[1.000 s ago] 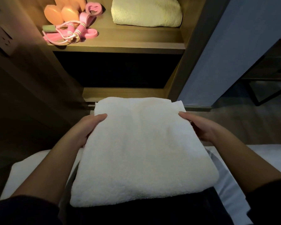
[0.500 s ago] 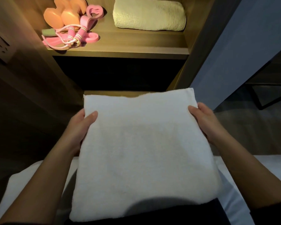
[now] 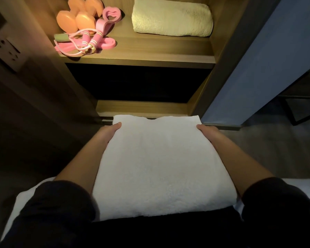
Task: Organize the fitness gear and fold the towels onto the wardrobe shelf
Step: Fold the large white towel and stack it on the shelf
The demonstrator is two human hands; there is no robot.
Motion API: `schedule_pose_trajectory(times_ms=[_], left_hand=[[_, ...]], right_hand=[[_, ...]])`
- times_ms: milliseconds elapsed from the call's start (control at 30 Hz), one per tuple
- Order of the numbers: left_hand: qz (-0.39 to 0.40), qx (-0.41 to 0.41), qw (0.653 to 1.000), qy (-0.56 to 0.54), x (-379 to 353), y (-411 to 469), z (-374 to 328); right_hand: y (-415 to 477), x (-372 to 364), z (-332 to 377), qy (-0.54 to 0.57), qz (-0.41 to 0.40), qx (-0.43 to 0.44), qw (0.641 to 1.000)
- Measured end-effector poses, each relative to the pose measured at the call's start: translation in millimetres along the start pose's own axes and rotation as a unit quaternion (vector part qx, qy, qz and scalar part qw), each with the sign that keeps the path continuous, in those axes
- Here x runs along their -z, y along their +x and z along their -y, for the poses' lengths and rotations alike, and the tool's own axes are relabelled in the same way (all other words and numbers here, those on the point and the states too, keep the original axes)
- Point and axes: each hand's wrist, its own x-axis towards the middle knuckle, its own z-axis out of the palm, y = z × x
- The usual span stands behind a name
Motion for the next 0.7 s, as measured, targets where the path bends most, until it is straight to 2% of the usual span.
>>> schedule_pose_trajectory(times_ms=[100, 167, 267, 367, 467, 567, 700], left_hand=[[-0.048, -0.010, 0.991, 0.122, 0.1, -2.0, 3.9], [-0.032, 0.005, 0.987, 0.157, -0.3, -3.6, 7.1], [0.034, 0.044, 0.992, 0.113, 1.2, -8.3, 11.4], [0.067, 0.039, 0.994, 0.074, 5.4, -8.8, 14.0], [0.091, 0.023, 0.992, 0.082, 10.2, -12.9, 19.0], [0.090, -0.001, 0.991, 0.103, 16.8, -18.0, 31.7], [0.146, 0.017, 0.981, 0.123, 34.5, -33.0, 57.6]], right_hand=[[-9.5, 4.0, -3.0, 0.000, 0.035, -0.003, 0.999], [-14.4, 3.9, -6.1, -0.003, 0.058, -0.010, 0.998], [-18.9, 5.1, -11.3, 0.042, 0.086, -0.031, 0.995], [-19.5, 10.6, -12.8, 0.100, 0.132, -0.045, 0.985], [-19.1, 13.0, -15.4, 0.076, 0.162, -0.031, 0.983], [-20.7, 20.8, -27.3, 0.010, 0.139, -0.015, 0.990], [-30.9, 38.2, -57.5, -0.014, 0.211, -0.018, 0.977]])
